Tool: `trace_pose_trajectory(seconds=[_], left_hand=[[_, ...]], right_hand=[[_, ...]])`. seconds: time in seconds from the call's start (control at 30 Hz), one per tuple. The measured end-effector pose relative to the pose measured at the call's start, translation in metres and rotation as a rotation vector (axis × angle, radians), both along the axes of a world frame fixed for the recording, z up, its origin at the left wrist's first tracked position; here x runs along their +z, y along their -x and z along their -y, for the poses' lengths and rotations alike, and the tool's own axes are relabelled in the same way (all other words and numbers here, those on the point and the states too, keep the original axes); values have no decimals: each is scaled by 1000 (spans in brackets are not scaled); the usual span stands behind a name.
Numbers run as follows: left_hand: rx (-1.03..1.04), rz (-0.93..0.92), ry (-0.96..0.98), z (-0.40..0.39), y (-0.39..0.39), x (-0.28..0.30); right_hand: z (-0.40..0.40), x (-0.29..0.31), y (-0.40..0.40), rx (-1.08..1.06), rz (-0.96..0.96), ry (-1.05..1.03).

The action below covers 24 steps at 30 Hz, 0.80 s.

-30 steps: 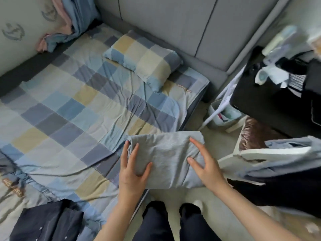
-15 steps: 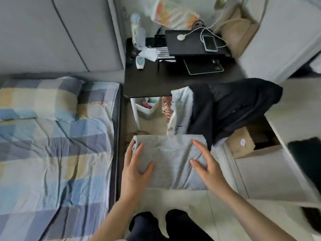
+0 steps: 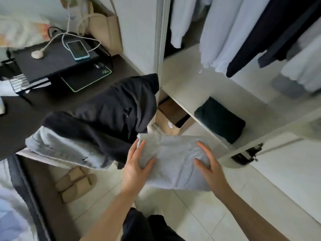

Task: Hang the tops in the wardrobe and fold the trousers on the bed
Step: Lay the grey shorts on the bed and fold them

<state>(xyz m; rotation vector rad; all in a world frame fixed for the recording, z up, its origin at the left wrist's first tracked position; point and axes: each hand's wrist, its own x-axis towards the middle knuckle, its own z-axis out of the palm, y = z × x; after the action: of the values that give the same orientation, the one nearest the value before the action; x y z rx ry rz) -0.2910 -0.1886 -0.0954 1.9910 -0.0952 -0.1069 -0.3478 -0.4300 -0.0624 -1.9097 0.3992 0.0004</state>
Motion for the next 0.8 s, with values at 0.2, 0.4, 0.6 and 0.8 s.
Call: trace_pose_trajectory(seconds=[0.2,0.4,0.6,0.8], left_hand=[[-271,-20,-62,91,-88,-18],[-430,-49,-76,175,-186,-37],[-644,-11,-22,293,-285,-62],[-718,159,31,399,-347,-122]], right_hand=[[62,-18,-39,-271,-58,109],[120,-29,-106,-478,-103,203],[190,-57,-181,-794,-131,322],[260,-111,-234,-1048,-100,529]])
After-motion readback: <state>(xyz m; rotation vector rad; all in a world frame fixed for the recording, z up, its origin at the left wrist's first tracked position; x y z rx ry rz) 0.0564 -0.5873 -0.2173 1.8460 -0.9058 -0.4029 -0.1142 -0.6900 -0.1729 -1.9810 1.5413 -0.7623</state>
